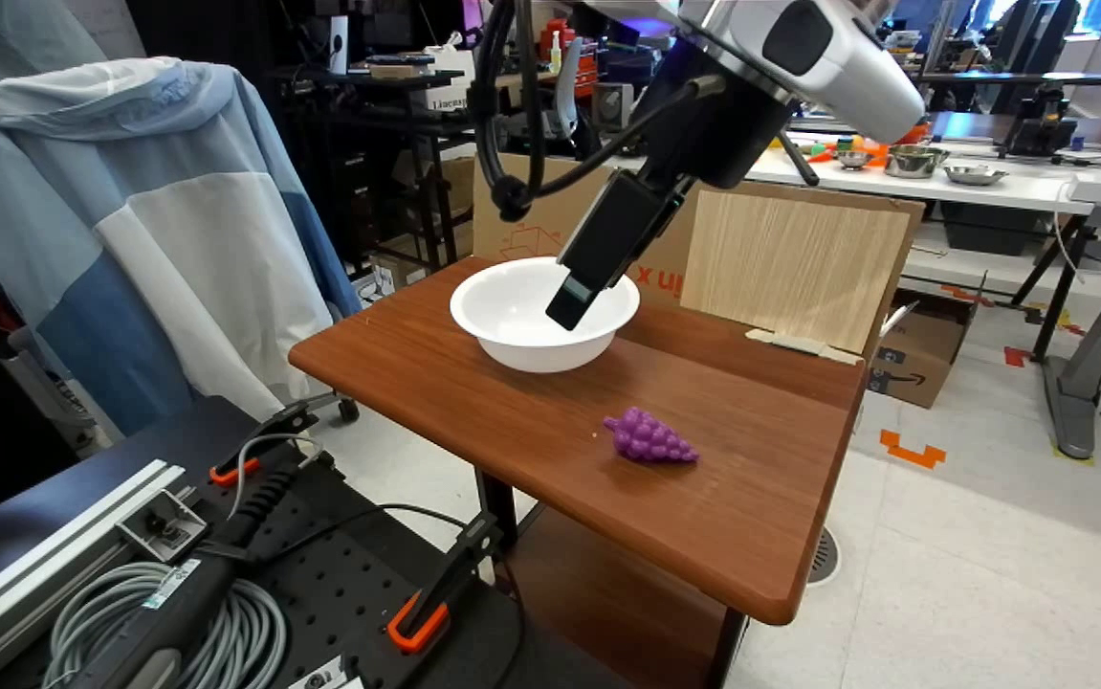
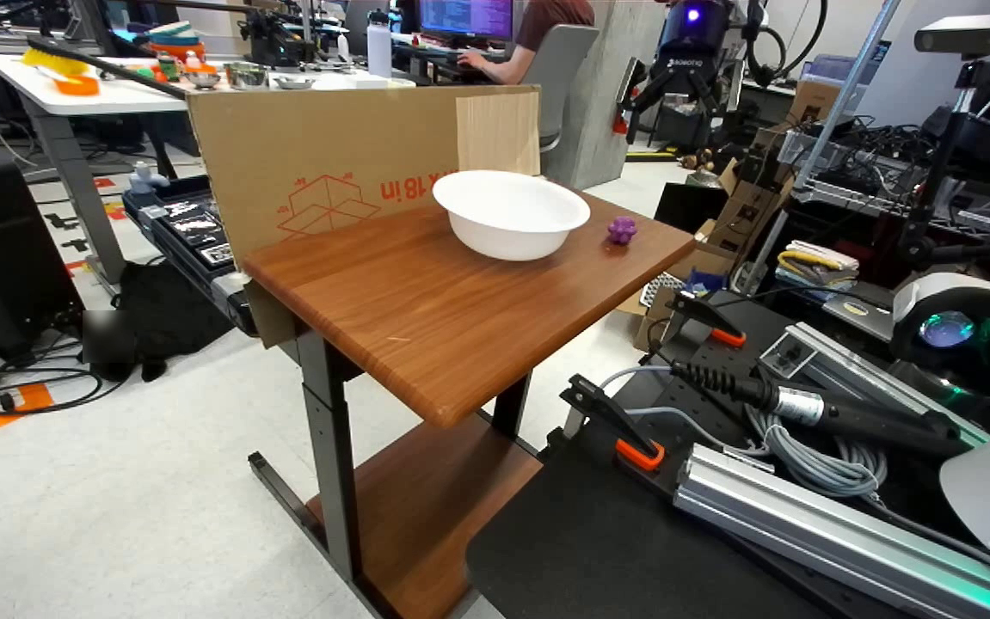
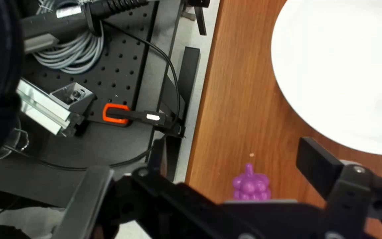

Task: Put the purple object in the bowl

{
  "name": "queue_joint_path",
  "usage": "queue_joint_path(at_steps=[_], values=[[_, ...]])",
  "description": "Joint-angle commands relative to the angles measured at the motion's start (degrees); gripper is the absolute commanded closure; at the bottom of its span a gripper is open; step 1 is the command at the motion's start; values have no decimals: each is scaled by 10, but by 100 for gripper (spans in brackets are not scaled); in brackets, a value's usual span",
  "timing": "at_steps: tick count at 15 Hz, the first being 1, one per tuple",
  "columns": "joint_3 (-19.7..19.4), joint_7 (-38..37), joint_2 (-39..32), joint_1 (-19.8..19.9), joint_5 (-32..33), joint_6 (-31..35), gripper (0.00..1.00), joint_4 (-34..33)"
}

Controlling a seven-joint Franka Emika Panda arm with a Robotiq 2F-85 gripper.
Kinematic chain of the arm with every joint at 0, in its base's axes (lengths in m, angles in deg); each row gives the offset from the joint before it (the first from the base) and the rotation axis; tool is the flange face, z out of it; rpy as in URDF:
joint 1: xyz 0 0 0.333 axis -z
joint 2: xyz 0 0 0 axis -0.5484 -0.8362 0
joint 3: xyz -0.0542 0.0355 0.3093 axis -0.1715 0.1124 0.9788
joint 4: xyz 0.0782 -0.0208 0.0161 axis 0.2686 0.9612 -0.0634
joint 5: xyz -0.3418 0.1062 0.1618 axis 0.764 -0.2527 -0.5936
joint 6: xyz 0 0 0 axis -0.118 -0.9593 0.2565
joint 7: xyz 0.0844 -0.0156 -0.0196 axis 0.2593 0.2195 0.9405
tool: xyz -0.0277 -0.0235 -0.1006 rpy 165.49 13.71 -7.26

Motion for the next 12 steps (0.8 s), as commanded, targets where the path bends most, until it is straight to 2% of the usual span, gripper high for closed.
queue_joint_path(at_steps=[1,7,12], values=[[0,-31,-17,3,9,-39,0,-26],[-5,-4,-50,24,-4,-35,0,-50],[3,89,-94,51,-36,16,0,-93]])
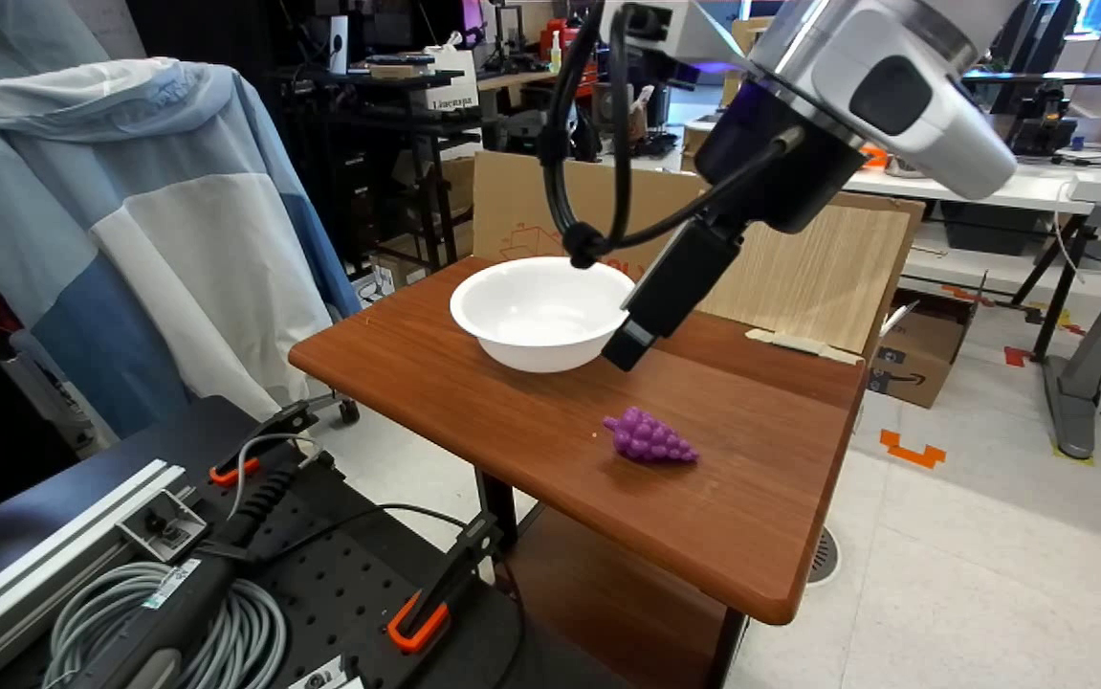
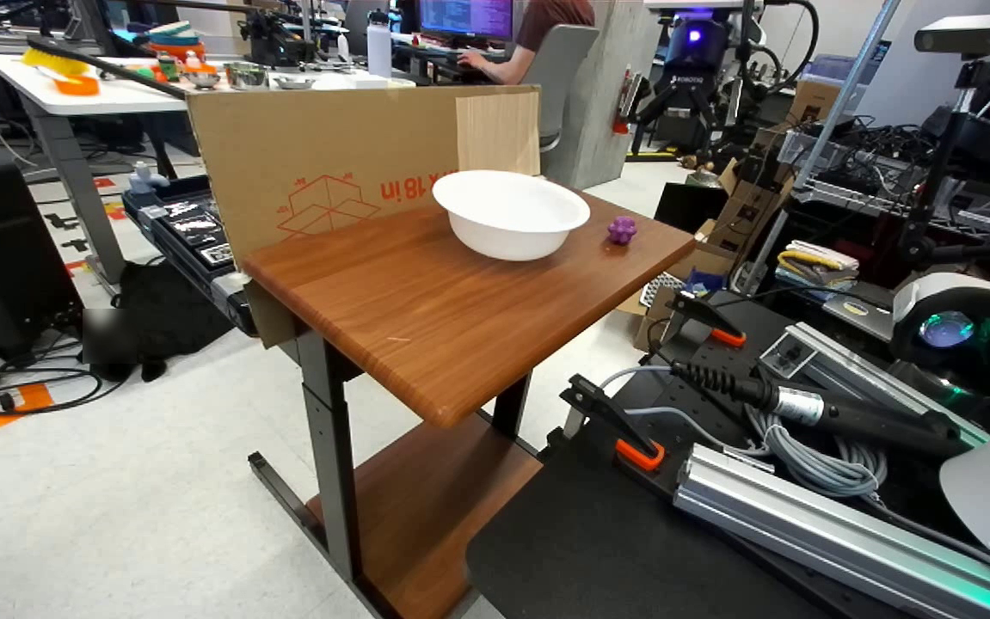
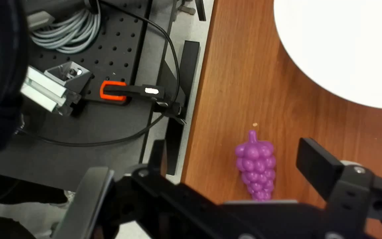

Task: Put the purple object in the bowl

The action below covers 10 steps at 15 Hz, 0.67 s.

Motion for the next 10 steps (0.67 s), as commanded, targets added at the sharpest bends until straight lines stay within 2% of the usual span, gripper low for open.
queue_joint_path(at_steps=[1,6,10], values=[[13,80,-43,27,-56,28,0,-50],[29,142,-81,50,-159,48,0,-79],[29,155,-103,52,-198,48,0,-80]])
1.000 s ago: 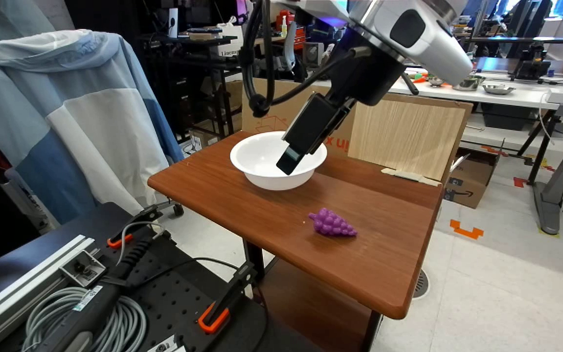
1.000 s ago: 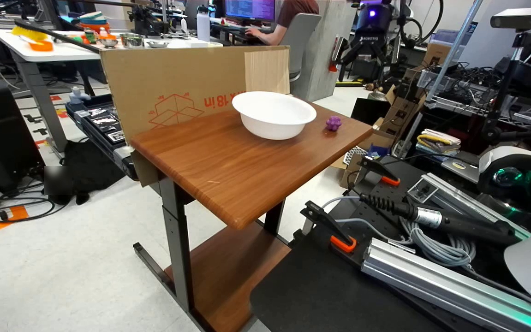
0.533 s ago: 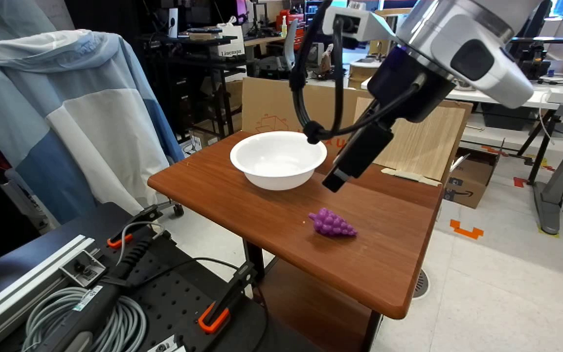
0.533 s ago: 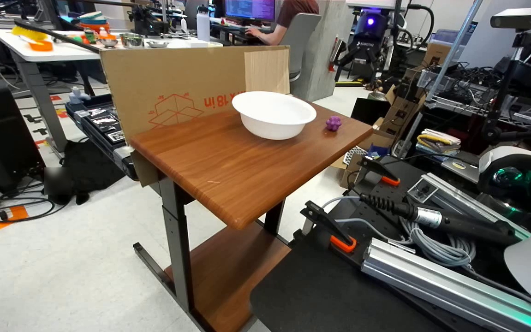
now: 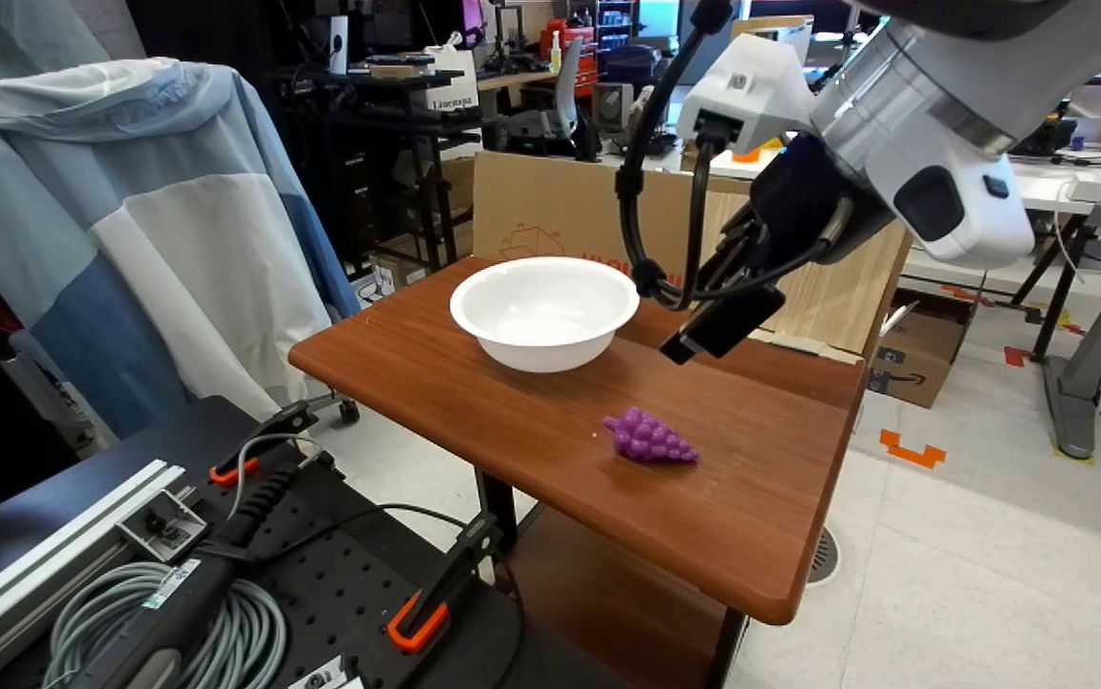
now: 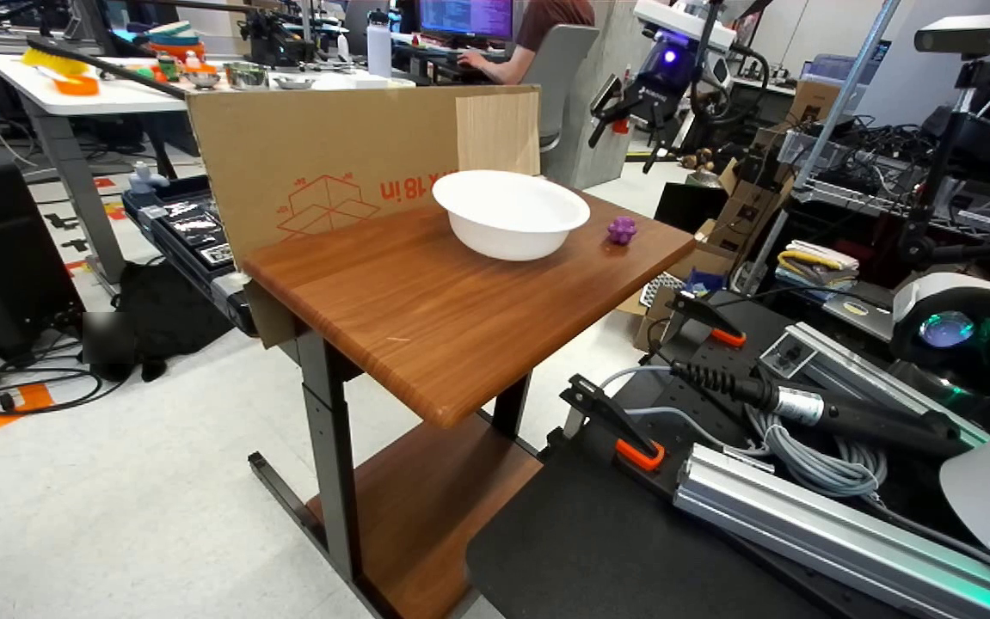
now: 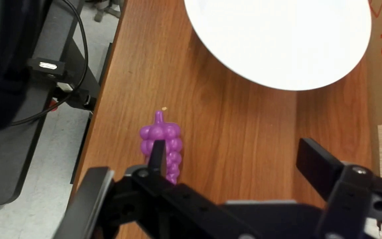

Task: Put the purple object in the bowl

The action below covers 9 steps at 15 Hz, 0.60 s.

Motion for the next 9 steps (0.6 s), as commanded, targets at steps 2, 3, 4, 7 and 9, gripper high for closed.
queue_joint_path(at_steps=[2,3,4,7,9], values=[[9,16,-33,14,-42,-1,0,-18],[8,15,-35,14,-47,-4,0,-17],[6,12,-37,14,-48,-4,0,-14],[-2,7,-45,20,-52,2,0,-6],[-5,7,-48,26,-54,1,0,-1]])
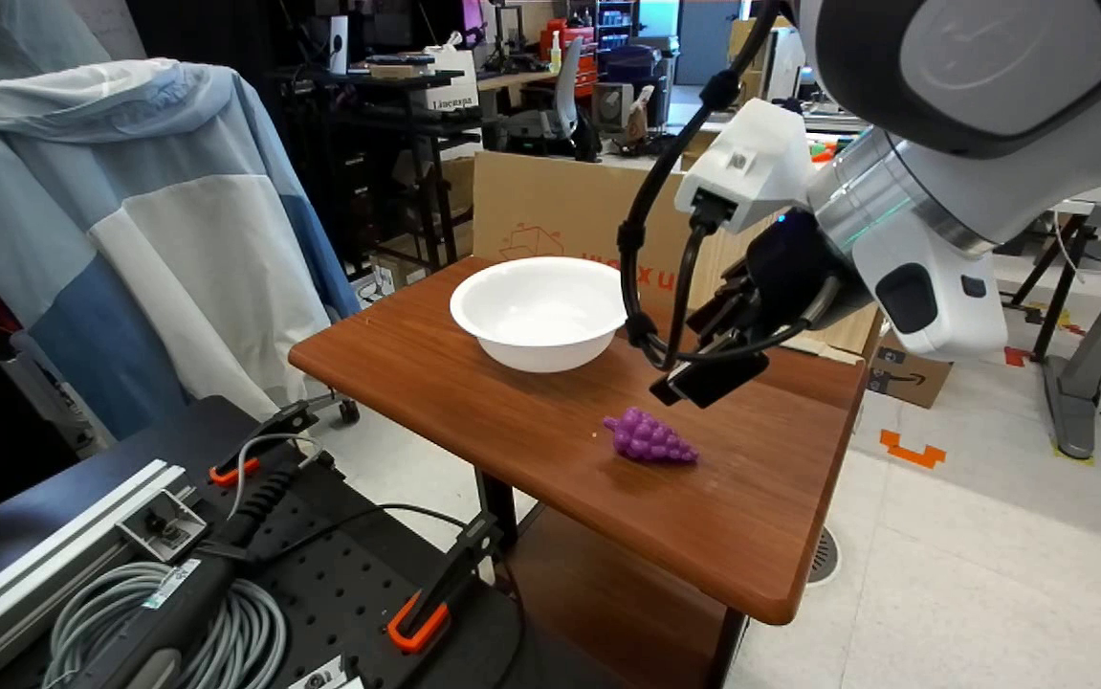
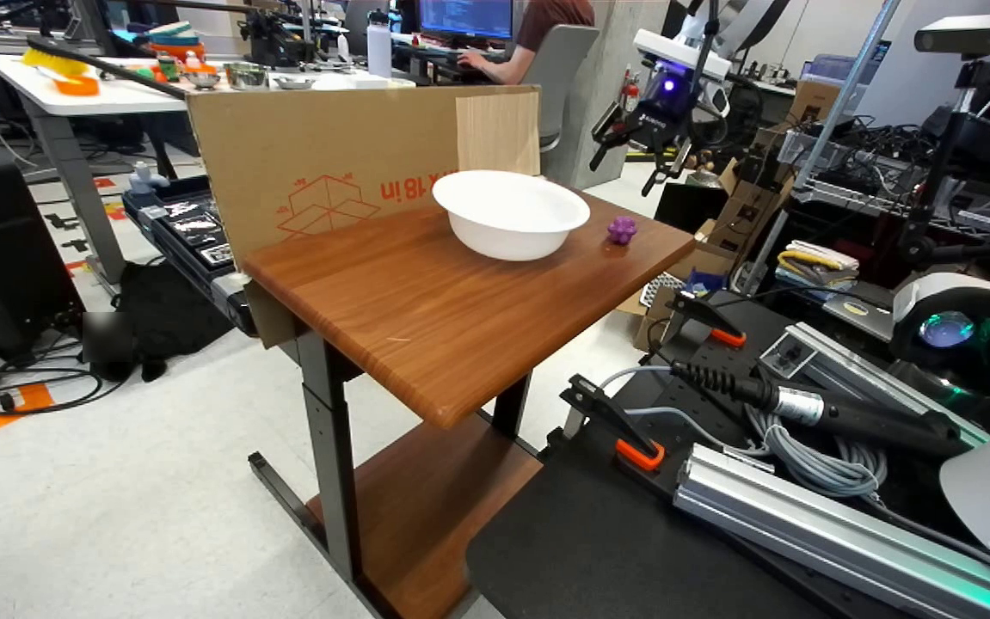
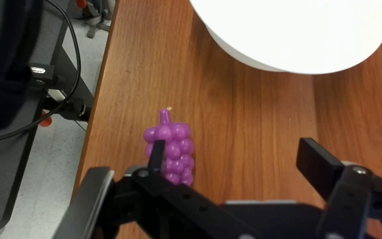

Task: Put the purple object in the bowl

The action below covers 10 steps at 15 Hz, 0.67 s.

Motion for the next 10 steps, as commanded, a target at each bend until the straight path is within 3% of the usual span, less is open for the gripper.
queue_joint_path(at_steps=[1,5,10], values=[[-1,1,-11,18,-21,-7,0,1],[9,18,10,16,-20,-36,0,30],[-2,5,-6,10,-4,-25,0,16]])
